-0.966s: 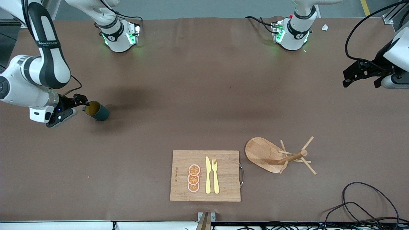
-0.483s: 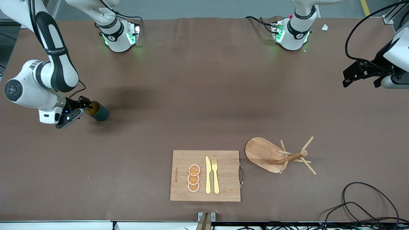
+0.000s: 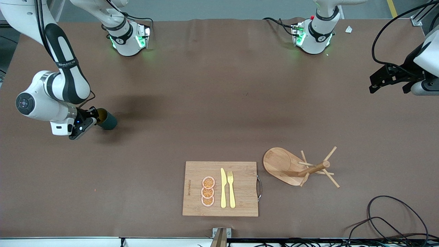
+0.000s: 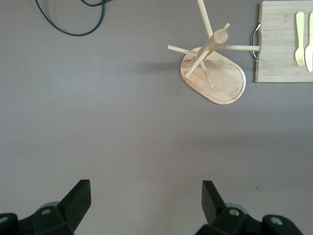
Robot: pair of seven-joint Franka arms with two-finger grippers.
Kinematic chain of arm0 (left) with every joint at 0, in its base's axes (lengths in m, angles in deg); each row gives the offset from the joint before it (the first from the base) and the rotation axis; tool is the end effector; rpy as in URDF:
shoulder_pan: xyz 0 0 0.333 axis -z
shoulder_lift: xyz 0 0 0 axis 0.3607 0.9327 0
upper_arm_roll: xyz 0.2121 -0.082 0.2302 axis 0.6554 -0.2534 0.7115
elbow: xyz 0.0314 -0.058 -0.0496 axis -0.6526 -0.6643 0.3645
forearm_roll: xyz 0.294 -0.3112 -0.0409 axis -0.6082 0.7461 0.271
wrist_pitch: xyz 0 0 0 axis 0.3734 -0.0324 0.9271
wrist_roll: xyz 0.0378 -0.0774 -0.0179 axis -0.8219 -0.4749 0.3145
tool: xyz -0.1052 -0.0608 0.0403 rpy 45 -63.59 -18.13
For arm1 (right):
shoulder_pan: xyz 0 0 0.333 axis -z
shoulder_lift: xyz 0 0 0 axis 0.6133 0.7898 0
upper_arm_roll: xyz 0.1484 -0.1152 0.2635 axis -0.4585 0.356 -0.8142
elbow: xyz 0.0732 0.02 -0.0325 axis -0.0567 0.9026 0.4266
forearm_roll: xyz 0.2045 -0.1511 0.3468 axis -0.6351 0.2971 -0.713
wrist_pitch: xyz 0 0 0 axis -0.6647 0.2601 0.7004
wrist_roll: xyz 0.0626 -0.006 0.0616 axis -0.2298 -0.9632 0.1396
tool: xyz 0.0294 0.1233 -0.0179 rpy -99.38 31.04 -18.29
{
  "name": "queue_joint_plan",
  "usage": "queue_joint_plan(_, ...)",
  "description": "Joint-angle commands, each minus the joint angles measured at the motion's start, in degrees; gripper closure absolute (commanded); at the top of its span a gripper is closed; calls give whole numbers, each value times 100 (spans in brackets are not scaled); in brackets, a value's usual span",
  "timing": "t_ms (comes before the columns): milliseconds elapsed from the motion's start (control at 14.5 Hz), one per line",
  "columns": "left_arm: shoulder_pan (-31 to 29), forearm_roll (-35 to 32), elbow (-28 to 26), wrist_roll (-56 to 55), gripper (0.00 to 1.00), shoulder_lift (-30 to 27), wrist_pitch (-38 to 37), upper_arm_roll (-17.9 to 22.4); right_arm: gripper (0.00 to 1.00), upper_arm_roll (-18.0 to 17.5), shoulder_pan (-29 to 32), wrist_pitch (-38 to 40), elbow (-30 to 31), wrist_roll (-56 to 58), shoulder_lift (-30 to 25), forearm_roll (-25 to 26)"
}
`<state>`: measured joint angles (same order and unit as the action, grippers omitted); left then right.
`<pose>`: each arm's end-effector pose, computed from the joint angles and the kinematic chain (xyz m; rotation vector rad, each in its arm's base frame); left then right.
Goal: Pass cup and hang on rack
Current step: 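Close the right gripper on the teal mug handle and lift, then carry the mug toward the table middle while the left gripper approaches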
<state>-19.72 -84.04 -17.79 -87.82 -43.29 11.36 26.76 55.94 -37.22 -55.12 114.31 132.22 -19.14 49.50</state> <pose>0.5950 -0.0593 0.6424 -3.1343 0.0301 -0.0597 0.5452 -0.0876 0.1926 -2.8010 -1.0907 0.2303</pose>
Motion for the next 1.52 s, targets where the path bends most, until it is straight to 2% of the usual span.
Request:
queue_joint_plan(0, -10, -11, 42, 37, 0, 23, -74, 0, 100, -29, -43, 195, 27, 171, -114, -155)
queue_joint_plan(207, -2, -11, 42, 28, 0, 23, -65, 0, 100, -56, -341, 862, -245, -126, -403, -164)
queue_joint_plan(345, -10, -11, 51, 37, 0, 32, -65, 0, 100, -91, -648, 1153, -368, -862, -579, -164)
queue_joint_plan(552, -10, -11, 42, 28, 0, 23, -65, 0, 100, -108, -1543, 1233, -413, -2346, -790, -173)
queue_joint_plan(828, -10, -2, 42, 37, 0, 32, -74, 0, 100, -108, -2957, 1146, -859, -4535, -668, -208)
queue_joint_plan(1103, -19, -46, -19, 115, 0, 49, -74, 9, 100, -108, -4057, 935, -1790, -6452, 217, -217)
queue_joint_plan(1241, -28, -46, -46, 615, 0, 172, -127, 9, 100, -108, -4410, 821, -2396, -7068, 823, -217)
queue_joint_plan(1448, -133, -11, -37, 670, 0, 304, -206, 9, 100, -108, -4823, 767, -3476, -7876, 1763, -217)
